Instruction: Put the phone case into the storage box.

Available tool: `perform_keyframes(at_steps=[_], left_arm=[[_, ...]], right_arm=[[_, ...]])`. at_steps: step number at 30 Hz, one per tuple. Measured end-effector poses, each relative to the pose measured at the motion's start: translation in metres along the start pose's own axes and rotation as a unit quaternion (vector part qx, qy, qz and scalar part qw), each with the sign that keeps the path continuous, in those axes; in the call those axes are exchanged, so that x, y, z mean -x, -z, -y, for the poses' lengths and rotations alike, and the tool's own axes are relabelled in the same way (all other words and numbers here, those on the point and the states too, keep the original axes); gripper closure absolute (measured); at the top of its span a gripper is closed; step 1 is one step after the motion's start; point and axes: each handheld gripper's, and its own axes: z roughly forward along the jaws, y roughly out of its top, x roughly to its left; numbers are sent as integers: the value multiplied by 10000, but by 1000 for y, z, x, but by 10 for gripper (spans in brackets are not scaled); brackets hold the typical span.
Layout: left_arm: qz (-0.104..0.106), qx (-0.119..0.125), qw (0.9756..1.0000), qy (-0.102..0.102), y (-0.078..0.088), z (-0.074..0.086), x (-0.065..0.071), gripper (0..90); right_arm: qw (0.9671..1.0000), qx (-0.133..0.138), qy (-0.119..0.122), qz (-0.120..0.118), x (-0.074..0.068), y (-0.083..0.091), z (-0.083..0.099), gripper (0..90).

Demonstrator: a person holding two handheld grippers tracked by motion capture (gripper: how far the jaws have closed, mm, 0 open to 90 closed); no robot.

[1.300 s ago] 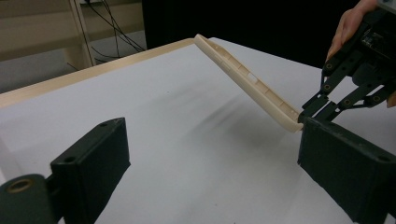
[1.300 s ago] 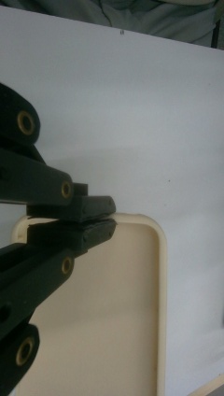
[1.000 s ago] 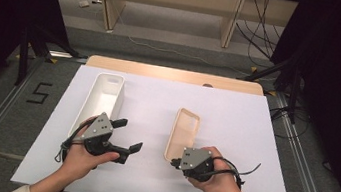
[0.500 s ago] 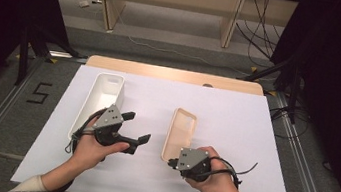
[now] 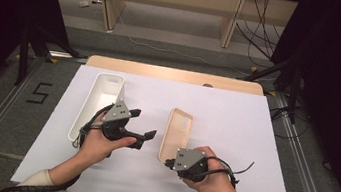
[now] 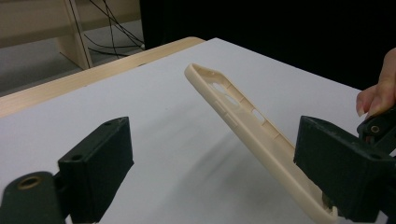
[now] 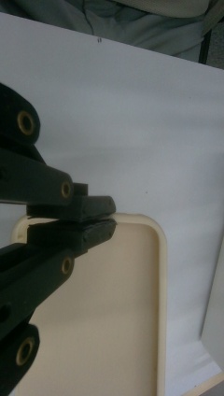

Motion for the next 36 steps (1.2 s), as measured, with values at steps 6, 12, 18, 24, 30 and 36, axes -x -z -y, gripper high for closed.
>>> perform_keyframes(at_steps=[6,12,18,24,30,36], left_arm=[[2,-35,10000,20,-6,-4,1,112],[14,-66,10000,14,-11,-8,0,115],[13,-133,9999,64,-17,-8,-1,117],[19,-169,9998,76,-23,-9,-1,125],[44,-240,9996,144,-28,-11,0,129],[30,-343,9992,179,-34,-12,-2,140]], right_arm=[[10000,29,33,-32,-1,-3,-3,882],[10000,38,42,-55,-2,-4,-5,882],[9999,53,70,-69,-2,-5,-6,882],[9999,63,94,-81,-2,-6,-8,882],[9999,86,104,-42,-3,-6,-9,882],[9998,116,133,-48,-3,-6,-10,882]])
